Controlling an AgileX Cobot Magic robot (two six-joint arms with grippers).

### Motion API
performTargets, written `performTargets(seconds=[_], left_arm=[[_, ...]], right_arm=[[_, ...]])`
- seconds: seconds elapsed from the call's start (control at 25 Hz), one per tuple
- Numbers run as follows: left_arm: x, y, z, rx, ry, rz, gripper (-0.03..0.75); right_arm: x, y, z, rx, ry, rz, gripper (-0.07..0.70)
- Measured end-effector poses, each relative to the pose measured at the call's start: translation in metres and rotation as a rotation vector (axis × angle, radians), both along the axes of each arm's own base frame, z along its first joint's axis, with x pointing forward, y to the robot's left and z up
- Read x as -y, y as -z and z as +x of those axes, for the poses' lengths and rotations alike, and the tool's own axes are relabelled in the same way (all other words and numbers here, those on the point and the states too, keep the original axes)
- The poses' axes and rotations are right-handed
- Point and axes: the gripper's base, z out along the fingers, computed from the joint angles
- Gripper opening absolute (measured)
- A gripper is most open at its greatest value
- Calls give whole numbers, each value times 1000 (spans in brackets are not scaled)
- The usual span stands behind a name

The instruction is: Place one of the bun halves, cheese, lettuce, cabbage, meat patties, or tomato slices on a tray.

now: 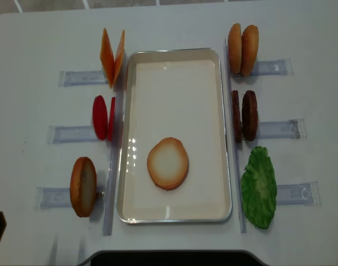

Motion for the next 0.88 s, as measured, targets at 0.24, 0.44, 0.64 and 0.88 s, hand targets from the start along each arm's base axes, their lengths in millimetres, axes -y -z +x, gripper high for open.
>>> performTargets(seconds=[0.24,0.44,0.64,0.88], left_arm=[[0,0,0,0,-2,4,506],[0,0,0,0,-2,4,506],[0,0,0,0,-3,4,506],[0,0,0,0,-3,5,506]], right_arm=[[0,0,0,0,0,0,469],[0,0,0,0,0,0,469],[0,0,0,0,0,0,469],[0,0,0,0,0,0,469]])
